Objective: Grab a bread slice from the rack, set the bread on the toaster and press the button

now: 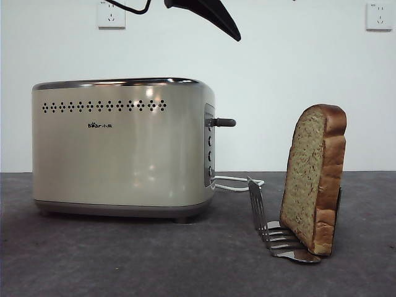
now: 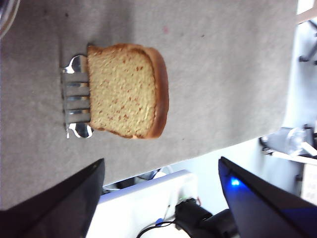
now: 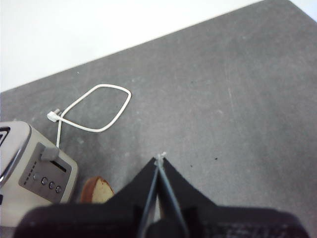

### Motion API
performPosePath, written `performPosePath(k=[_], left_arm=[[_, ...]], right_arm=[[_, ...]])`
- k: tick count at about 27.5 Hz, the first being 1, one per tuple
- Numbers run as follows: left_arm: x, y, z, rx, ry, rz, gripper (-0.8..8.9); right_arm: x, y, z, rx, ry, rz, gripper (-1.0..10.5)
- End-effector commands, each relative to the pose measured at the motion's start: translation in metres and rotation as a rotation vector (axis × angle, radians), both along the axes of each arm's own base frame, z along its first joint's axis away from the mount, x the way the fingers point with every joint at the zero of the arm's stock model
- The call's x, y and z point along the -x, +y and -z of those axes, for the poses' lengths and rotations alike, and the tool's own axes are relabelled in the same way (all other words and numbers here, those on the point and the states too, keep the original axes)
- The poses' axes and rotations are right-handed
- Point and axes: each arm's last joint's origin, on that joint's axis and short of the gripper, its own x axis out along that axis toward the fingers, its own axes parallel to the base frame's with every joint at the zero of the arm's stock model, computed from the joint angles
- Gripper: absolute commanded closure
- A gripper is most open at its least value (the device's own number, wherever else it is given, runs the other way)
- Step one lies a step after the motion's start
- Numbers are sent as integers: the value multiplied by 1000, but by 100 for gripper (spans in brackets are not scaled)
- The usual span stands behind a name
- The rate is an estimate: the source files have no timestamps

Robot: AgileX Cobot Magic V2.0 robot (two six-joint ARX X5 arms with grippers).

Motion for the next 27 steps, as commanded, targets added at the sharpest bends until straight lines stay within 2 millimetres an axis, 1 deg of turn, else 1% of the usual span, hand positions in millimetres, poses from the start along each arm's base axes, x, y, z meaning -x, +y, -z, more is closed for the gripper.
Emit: performPosePath(k=[1, 6, 8, 10, 12, 16, 21, 22, 23, 27], left_arm=[[-1, -12, -1, -55, -31, 35, 426], [-7, -40, -5, -161, -67, 95, 426], [-9, -49, -1, -223, -70, 118, 424], [-13, -58, 7, -255, -68, 136, 352], [-16, -63, 13, -264, -66, 134, 314], [-17, -68, 18, -306, -135, 144, 312], [-19, -68, 20, -343, -184, 167, 305], [-19, -69, 20, -343, -190, 174, 273], [-19, -70, 20, -340, -194, 182, 218], [-21, -81, 37, -343, -146, 201, 215]], right_arm=[[0, 0, -1, 6, -6, -7, 946], [0, 0, 0, 6, -2, -7, 946], [1, 0, 0, 6, 9, -7, 946], [2, 0, 2, 6, 24, -7, 946], [2, 0, 3, 7, 36, -7, 946], [3, 0, 4, 6, 46, -7, 946], [3, 0, 4, 6, 46, -7, 946], [3, 0, 4, 7, 46, -7, 946], [2, 0, 4, 7, 45, -7, 946], [3, 0, 4, 6, 46, -7, 946]])
